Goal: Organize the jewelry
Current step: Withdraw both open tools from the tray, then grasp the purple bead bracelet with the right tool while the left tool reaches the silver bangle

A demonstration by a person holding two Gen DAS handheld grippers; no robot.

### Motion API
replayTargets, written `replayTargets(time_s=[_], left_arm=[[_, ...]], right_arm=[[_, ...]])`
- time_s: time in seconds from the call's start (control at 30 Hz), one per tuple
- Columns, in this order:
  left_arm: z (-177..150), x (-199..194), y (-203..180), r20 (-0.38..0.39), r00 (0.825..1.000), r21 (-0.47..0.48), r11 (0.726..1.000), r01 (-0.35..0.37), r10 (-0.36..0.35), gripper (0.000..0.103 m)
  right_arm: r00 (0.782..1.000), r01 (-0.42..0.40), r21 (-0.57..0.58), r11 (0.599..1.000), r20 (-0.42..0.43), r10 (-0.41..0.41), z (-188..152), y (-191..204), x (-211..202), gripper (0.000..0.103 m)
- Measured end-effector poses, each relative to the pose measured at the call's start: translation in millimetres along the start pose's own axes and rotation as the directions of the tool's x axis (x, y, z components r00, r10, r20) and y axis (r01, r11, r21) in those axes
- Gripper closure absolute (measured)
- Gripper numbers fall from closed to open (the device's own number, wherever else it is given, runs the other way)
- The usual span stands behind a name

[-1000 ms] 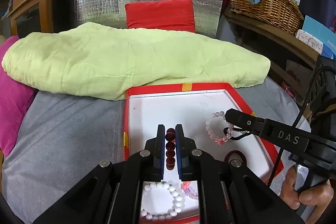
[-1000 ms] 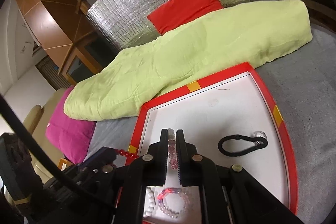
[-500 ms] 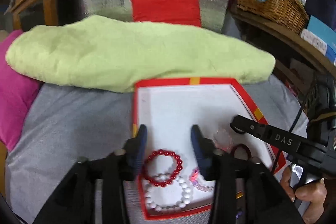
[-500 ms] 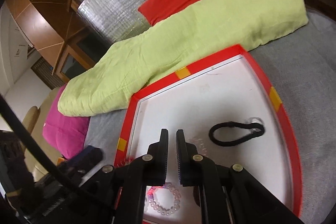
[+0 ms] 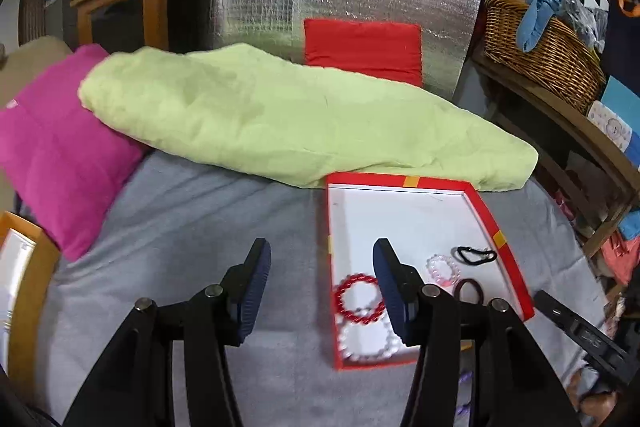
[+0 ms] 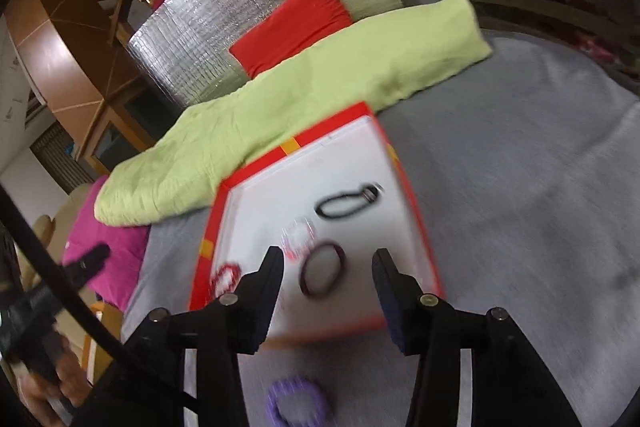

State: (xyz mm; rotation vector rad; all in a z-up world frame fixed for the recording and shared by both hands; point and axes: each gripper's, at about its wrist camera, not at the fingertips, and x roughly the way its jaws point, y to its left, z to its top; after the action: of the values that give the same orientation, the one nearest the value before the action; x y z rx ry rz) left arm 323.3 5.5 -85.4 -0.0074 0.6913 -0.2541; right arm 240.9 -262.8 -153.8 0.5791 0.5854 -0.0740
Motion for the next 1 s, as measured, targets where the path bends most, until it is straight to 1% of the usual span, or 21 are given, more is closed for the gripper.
replayTargets(time_s=[0.07,0.23,0.33,0.4,0.47,0.53,0.67,0.8,0.87,1.0], left_arm=[[-5.5,-11.6,6.1,0.007,1.0,0.01,1.0,-0.02,0.019,0.046],[-19.3,-32.4,12.4,-0.002,0.999,0.032,0.999,-0.043,0.043,0.046],[-29.3,-46.8,7.7,-0.003,0.999,0.078,0.996,-0.043,0.043,0.046],[-38.4,-56.5,2.3,0.003,0.999,0.114,0.993,-0.041,0.04,0.043],[-49.3,-62.1,-0.8,-0.007,0.999,0.134,0.991,-0.032,0.033,0.042],[-59.5,-64.9,-1.7,-0.027,0.999,0.127,0.992,-0.017,0.021,0.042],[-78.4,-63.0,-2.7,-0.094,0.995,0.09,0.995,0.029,-0.021,0.042],[-90.3,-62.0,-5.7,-0.125,0.992,0.074,0.997,0.03,-0.02,0.042],[-94.5,-62.8,-4.6,-0.137,0.99,0.058,0.998,0.039,-0.031,0.042],[-101.8,-63.7,0.5,-0.151,0.988,0.031,0.999,0.034,-0.029,0.042]], right_arm=[[1.0,0.025,-0.024,0.999,0.015,-0.024,-8.6,-2.2,-19.6,0.053],[0.997,0.08,-0.062,0.995,0.025,-0.078,-20.4,-5.6,-63.8,0.053],[0.995,0.097,-0.092,0.991,0.014,-0.096,-26.3,-2.2,-81.7,0.053],[0.993,0.114,-0.131,0.985,0.004,-0.114,-30.4,2.3,-91.2,0.053],[0.992,0.126,-0.168,0.978,0.004,-0.127,-34.4,6.8,-98.8,0.053],[0.991,0.131,-0.186,0.974,-0.007,-0.134,-37.5,9.8,-101.5,0.053],[0.99,0.131,-0.212,0.968,-0.024,-0.139,-44.2,12.8,-103.8,0.053],[0.988,0.134,-0.243,0.961,-0.041,-0.148,-48.9,13.4,-104.5,0.053],[0.987,0.137,-0.256,0.957,-0.044,-0.152,-50.8,11.9,-105.7,0.053],[0.989,0.124,-0.249,0.961,-0.052,-0.141,-53.7,2.6,-107.4,0.053]])
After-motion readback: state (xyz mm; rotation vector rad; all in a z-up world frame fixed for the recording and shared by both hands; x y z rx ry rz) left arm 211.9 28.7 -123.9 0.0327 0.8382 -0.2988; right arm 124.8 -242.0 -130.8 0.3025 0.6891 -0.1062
